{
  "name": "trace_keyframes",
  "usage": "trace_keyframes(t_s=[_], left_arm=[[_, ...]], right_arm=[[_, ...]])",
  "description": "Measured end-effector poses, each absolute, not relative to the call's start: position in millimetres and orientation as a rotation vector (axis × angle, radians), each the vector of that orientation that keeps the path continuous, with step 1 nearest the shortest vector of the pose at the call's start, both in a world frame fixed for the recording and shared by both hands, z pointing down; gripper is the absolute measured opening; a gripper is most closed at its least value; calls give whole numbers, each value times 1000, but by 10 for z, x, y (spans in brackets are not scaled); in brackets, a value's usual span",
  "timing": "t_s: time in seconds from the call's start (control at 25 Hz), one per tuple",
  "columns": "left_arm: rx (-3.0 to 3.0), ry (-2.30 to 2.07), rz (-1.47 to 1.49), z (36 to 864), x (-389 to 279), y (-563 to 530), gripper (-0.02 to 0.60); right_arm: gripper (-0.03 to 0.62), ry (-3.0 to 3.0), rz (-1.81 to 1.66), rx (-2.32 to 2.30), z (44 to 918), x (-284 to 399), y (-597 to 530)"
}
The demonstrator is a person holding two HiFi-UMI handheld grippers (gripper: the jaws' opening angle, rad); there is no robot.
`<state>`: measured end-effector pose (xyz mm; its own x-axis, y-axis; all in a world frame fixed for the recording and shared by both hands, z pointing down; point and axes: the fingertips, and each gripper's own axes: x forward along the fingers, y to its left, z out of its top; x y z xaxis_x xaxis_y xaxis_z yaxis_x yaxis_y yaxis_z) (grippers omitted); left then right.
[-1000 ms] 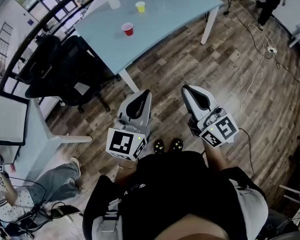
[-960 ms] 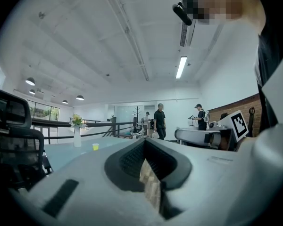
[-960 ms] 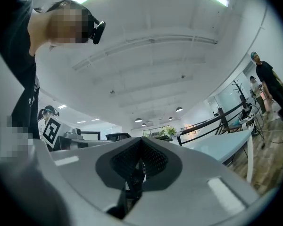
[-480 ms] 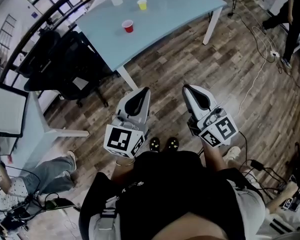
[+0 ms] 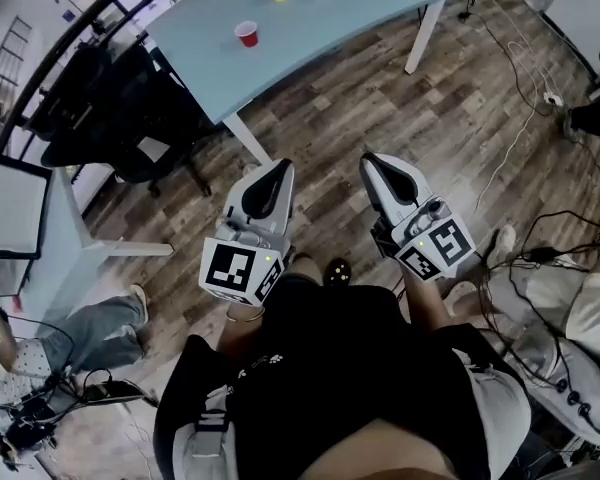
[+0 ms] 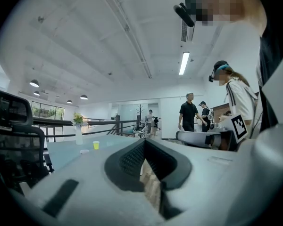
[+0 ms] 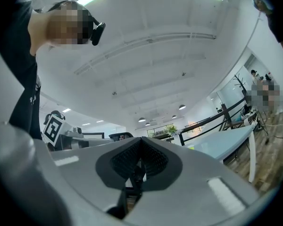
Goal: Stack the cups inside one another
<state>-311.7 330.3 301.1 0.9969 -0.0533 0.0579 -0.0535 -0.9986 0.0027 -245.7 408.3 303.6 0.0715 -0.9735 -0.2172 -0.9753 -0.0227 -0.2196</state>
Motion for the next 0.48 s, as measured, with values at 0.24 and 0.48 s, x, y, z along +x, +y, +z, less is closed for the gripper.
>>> trace_keyframes(t_s=[0.24, 0.48], left_arm=[[3158, -92, 94, 3023, -3055, 3327, -12], [3125, -75, 80, 3095, -2826, 3178, -11]], right_arm=[[2, 1934, 7, -2049, 3087, -2379, 4135], [2, 1928, 9, -2067, 3111, -2172, 4048]])
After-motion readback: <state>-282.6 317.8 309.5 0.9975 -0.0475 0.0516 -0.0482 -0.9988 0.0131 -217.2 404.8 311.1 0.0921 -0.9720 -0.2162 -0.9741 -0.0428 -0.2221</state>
